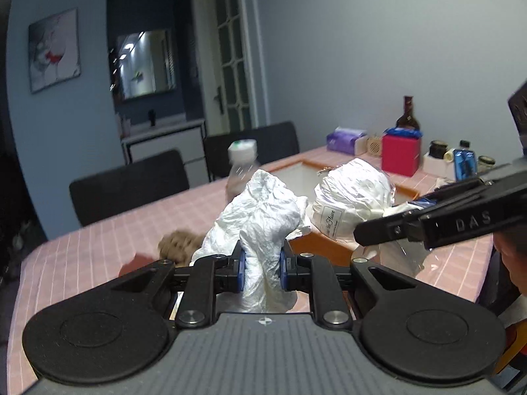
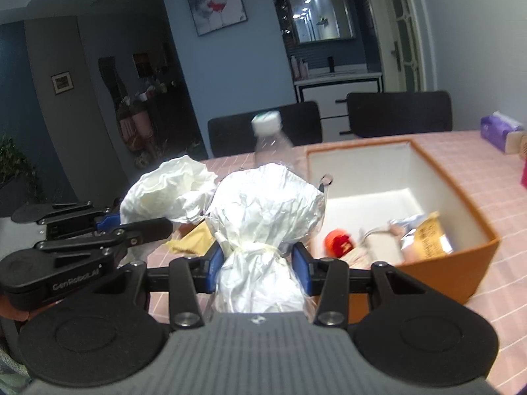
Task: Organize soft objects
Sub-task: 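Lower both bundles into the box and open both grippers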
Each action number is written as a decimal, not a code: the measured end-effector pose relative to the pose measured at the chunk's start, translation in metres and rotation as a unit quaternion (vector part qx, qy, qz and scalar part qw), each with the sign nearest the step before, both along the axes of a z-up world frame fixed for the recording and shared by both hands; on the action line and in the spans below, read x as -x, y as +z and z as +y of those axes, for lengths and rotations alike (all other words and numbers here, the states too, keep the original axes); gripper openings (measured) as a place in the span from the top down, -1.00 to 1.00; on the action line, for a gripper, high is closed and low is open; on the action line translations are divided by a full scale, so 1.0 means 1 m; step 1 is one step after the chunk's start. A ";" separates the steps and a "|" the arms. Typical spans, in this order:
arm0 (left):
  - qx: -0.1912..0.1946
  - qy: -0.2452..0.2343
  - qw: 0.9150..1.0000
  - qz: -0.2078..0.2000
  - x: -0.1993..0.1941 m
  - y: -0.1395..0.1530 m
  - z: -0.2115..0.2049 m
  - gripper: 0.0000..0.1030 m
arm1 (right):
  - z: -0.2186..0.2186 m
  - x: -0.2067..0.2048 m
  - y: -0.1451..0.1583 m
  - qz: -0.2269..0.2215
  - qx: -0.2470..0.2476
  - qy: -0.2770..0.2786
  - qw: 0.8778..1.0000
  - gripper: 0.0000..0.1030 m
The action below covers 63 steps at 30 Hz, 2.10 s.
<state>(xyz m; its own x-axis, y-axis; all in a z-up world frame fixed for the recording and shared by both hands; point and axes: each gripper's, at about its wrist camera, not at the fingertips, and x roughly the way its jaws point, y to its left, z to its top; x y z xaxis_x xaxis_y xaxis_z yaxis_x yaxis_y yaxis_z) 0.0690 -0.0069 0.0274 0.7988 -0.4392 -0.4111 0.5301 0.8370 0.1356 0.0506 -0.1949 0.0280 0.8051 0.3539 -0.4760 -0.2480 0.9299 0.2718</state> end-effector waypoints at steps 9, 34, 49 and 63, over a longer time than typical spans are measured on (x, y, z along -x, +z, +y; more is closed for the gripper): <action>-0.045 -0.027 0.997 -0.048 -0.025 0.022 -0.083 0.59 | -0.077 -0.022 0.049 -0.014 0.046 -0.060 0.997 0.15; -0.408 -0.021 0.912 -0.037 -0.172 -0.106 -0.237 0.58 | -0.137 -0.244 -0.033 0.038 0.139 -0.001 0.990 0.13; -0.459 -0.019 0.888 -0.032 -0.186 -0.129 -0.238 0.10 | -0.127 -0.259 -0.058 0.041 0.189 0.023 0.981 -0.07; -0.450 -0.024 0.890 -0.073 -0.158 -0.108 -0.233 -0.19 | -0.125 -0.247 -0.042 0.037 0.179 0.016 0.983 -0.41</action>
